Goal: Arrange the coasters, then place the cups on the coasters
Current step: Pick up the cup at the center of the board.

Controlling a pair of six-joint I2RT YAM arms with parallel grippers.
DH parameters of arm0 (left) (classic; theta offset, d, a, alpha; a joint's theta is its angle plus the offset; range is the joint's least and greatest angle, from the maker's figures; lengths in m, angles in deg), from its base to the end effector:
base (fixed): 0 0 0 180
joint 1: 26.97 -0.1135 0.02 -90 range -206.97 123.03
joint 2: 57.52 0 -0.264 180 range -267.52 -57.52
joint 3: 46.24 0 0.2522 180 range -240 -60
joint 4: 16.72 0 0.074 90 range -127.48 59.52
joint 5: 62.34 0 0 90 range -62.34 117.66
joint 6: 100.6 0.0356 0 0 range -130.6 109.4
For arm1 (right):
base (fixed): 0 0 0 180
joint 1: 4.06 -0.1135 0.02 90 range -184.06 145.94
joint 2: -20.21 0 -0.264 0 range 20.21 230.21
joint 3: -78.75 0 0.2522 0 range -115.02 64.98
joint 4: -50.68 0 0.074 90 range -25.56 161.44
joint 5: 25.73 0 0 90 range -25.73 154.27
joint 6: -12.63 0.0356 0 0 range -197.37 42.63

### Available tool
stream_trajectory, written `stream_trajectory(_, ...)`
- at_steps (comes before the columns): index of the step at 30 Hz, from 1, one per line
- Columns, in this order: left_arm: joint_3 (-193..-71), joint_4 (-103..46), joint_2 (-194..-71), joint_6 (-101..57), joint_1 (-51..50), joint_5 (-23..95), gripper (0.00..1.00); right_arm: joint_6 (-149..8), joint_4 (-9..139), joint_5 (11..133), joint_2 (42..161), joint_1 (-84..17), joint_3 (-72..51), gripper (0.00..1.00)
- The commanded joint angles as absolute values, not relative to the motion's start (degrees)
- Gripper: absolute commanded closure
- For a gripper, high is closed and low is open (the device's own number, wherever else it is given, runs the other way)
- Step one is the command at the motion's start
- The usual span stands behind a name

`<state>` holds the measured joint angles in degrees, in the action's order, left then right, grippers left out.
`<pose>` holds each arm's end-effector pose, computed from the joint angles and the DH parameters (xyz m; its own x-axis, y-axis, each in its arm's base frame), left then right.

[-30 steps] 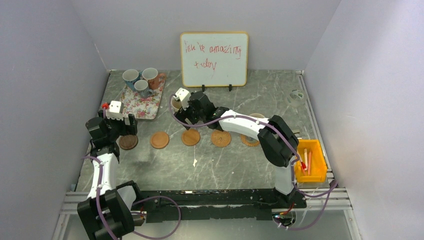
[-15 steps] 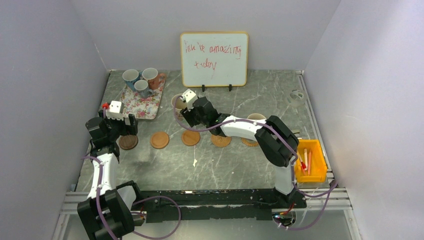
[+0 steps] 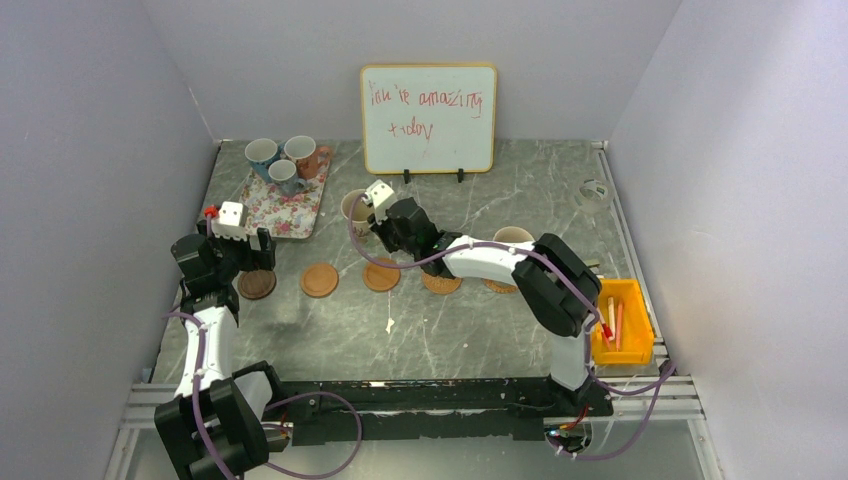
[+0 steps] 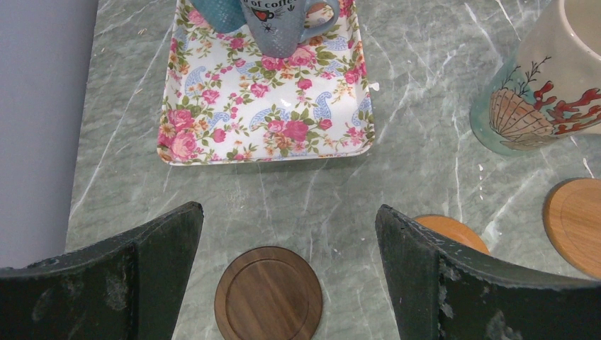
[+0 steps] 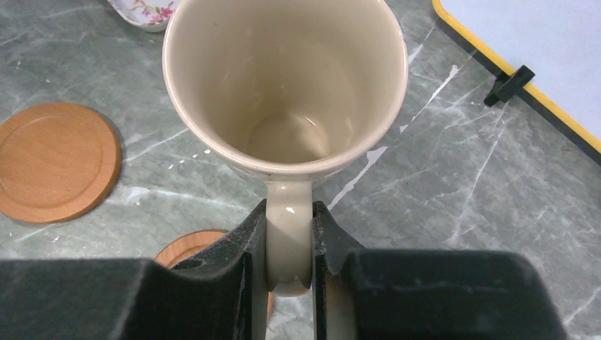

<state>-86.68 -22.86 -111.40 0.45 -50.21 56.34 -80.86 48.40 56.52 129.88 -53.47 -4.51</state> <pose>0.1986 0.0667 0.2329 -0.2889 0.0589 -0.9555 0.1270 0.9916 0.0227 0.2863 0.3268 0.2052 -0.2246 -0.3548 -0.9076 -0.6873 0.7179 -0.1106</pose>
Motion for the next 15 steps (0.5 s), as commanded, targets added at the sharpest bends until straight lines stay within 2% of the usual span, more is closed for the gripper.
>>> stream_trajectory(1, -87.3, -20.9, -111.6, -0.2, -50.6, 57.9, 0.04, -83.4, 42.5, 51.4, 124.9, -53.5, -3.4, 1.0)
stream_trajectory(6, -87.3, -20.8, -111.5, -0.3, -50.6, 57.8, 0.04, -82.7, 42.9, 51.3, 122.8, -51.7, -2.2, 1.0)
stream_trajectory(15, -87.0, -20.6, -111.3, -0.3, -50.7, 58.8, 0.04, -78.5, 51.4, 60.7, 121.7, -44.9, -3.8, 0.99)
